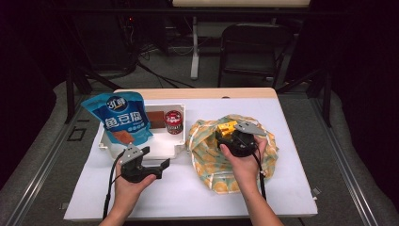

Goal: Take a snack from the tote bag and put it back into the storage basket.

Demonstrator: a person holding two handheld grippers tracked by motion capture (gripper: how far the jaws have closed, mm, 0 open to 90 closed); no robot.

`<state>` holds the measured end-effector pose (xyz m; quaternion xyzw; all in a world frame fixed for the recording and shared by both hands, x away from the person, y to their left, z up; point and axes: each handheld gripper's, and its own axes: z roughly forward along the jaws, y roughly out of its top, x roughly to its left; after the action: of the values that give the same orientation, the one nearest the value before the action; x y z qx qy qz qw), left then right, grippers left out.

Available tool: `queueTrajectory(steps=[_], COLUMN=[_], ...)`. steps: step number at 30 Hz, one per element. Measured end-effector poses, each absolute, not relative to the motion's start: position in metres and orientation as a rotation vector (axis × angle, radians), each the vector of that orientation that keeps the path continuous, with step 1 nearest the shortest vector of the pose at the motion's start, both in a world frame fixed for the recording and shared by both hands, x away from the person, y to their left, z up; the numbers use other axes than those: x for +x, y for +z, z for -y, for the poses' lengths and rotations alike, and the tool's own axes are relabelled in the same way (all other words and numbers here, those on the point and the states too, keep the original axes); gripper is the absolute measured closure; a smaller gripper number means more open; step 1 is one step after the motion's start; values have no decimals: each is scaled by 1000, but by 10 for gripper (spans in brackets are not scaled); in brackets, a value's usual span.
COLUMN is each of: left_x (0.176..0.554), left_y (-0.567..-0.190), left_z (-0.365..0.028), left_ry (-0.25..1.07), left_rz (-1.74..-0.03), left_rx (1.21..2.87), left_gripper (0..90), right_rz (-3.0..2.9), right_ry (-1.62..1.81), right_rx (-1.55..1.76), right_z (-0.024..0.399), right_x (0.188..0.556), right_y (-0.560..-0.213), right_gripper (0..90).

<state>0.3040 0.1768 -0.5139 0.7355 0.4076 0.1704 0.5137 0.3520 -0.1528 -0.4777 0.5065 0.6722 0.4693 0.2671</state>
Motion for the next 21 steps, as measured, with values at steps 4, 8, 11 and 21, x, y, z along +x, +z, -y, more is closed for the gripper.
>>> queueTrajectory(steps=[4, 8, 11, 21], left_x=[303, 302, 301, 297], left_y=[-511, -507, -504, -498], left_z=[-166, -154, -144, -114], left_ry=[404, 394, 382, 388], left_rz=[-936, -893, -855, -774], left_rx=[1778, 1784, 1786, 1774], left_gripper=[60, 65, 80, 117], right_rz=[-1827, -1841, -1851, -1911], right_ry=[1287, 1315, 1332, 1380], right_rx=[1331, 1297, 1272, 1217], right_z=[150, 145, 141, 134], right_x=[347, 340, 335, 315], right_y=[-465, -453, -446, -437], right_gripper=[294, 294, 294, 294])
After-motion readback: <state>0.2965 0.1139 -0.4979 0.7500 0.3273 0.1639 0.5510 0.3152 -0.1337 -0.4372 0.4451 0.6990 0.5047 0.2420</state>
